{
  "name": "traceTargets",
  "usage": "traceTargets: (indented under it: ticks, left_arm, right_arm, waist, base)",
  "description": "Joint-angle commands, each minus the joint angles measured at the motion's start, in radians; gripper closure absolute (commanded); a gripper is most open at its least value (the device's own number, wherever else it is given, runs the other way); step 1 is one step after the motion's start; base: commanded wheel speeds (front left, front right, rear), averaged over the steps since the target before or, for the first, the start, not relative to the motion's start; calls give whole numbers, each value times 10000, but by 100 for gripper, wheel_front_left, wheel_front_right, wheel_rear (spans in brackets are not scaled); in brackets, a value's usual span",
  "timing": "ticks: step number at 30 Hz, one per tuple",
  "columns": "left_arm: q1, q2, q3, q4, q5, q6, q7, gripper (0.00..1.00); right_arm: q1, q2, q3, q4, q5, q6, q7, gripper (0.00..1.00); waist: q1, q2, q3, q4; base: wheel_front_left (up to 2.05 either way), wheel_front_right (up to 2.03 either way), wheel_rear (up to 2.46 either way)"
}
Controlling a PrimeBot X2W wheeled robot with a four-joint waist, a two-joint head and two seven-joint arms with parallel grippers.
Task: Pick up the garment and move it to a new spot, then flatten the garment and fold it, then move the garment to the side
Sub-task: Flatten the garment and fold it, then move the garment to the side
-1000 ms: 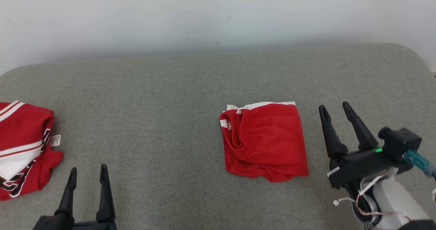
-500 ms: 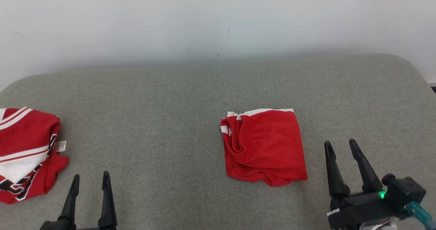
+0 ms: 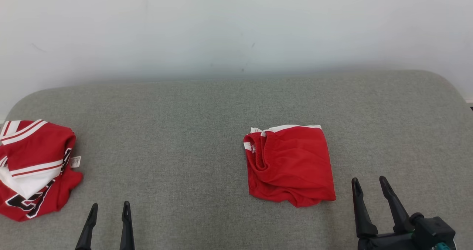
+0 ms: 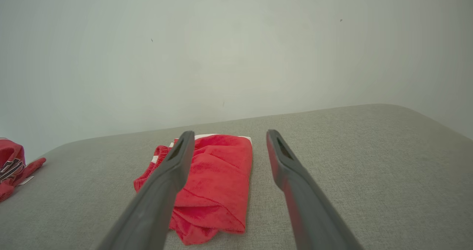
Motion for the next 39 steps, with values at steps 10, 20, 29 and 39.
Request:
traceTargets:
  ticks: [10, 20, 29, 39]
  left_arm:
    - [331, 202, -231, -111, -193, -123, -32, 0]
    - [429, 348, -331, -102, -442, -148, -32, 0]
    - [425, 357, -307, -111, -448, -118, -32, 0]
    - [178, 274, -368, 20, -383, -24, -32, 0]
  right_arm:
    - [192, 109, -132, 106, -427, -25, 57, 0]
    - [217, 155, -249, 110, -555, -25, 201, 0]
    - [227, 187, -240, 212, -578, -25, 205, 0]
    - [-798, -94, -301, 716, -696, -25, 673, 0]
  waist:
    - [1, 1, -146, 135]
    - [1, 1, -146, 194]
    - [1, 1, -91, 137]
    - [1, 1, 169, 311]
  base:
    - [0, 0, 0]
    - [0, 0, 0]
    - [0, 0, 0]
    - [0, 0, 0]
